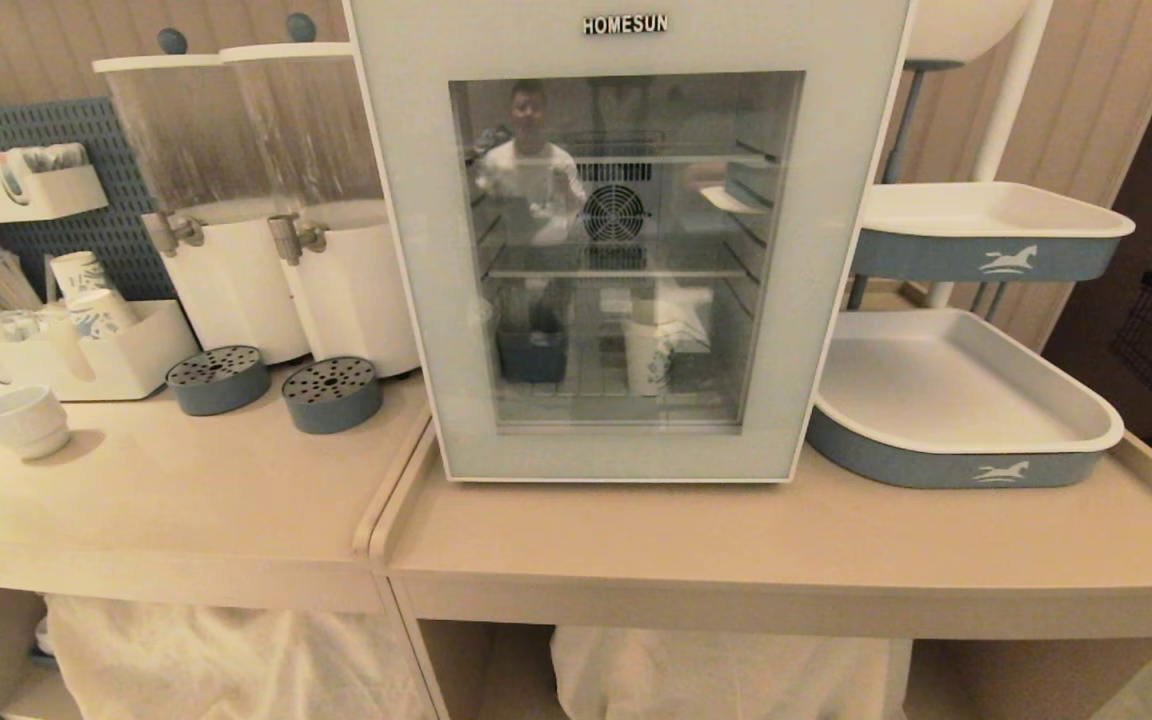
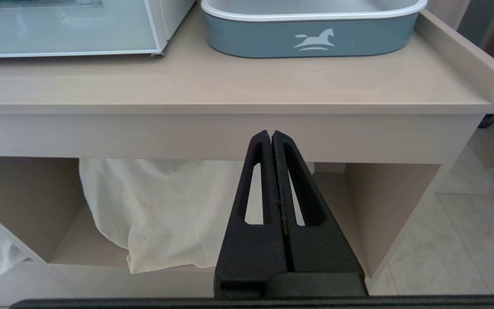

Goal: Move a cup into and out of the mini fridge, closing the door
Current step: Open the freezer door

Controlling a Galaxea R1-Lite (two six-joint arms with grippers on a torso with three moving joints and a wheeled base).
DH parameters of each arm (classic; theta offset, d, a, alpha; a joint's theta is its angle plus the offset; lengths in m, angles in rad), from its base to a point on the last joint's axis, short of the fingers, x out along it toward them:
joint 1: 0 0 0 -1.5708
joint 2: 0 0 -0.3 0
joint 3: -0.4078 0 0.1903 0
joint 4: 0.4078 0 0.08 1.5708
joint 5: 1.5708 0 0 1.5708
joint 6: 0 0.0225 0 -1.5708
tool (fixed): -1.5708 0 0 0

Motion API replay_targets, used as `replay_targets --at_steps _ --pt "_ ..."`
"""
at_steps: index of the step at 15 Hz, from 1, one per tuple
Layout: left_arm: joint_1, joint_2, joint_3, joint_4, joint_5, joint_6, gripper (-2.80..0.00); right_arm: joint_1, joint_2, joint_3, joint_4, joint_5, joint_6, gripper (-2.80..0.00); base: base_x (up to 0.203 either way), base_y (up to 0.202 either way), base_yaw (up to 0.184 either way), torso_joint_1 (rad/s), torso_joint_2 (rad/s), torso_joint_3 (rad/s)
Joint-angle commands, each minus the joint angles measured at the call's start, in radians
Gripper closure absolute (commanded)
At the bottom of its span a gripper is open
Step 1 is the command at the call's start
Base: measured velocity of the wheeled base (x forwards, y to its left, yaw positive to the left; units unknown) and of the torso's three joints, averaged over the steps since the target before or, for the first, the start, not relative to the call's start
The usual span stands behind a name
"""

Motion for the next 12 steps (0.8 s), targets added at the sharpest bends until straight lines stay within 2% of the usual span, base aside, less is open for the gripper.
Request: replay_targets --at_steps 1,5,7,9,11,12 --pt "0.002 0.134 -0.008 -0.031 0.0 -0.007 -2.8 0.0 0.001 0.0 0.0 0.0 -0.001 0.0 0.0 0.0 0.0 0.0 0.0 0.0" --pt "0.012 0.283 -0.05 -0.083 -0.026 -0.084 -2.8 0.0 0.001 0.0 0.002 0.0 -0.001 0.0 0.0 0.0 0.0 0.0 0.0 0.0" --pt "0.064 0.386 -0.058 -0.181 -0.102 -0.089 -2.8 0.0 0.001 0.0 0.002 0.0 -0.001 0.0 0.0 0.0 0.0 0.0 0.0 0.0" --pt "0.214 0.474 -0.084 -0.242 -0.312 -0.07 -2.8 0.0 0.001 0.0 0.002 0.0 -0.001 0.0 0.0 0.0 0.0 0.0 0.0 0.0" --pt "0.403 0.597 -0.131 -0.265 -0.653 0.001 -2.8 0.0 0.001 0.0 0.002 0.0 -0.001 0.0 0.0 0.0 0.0 0.0 0.0 0.0" --pt "0.457 0.662 -0.155 -0.273 -0.782 0.053 -2.8 0.0 0.001 0.0 0.002 0.0 -0.001 0.0 0.0 0.0 0.0 0.0 0.0 0.0"
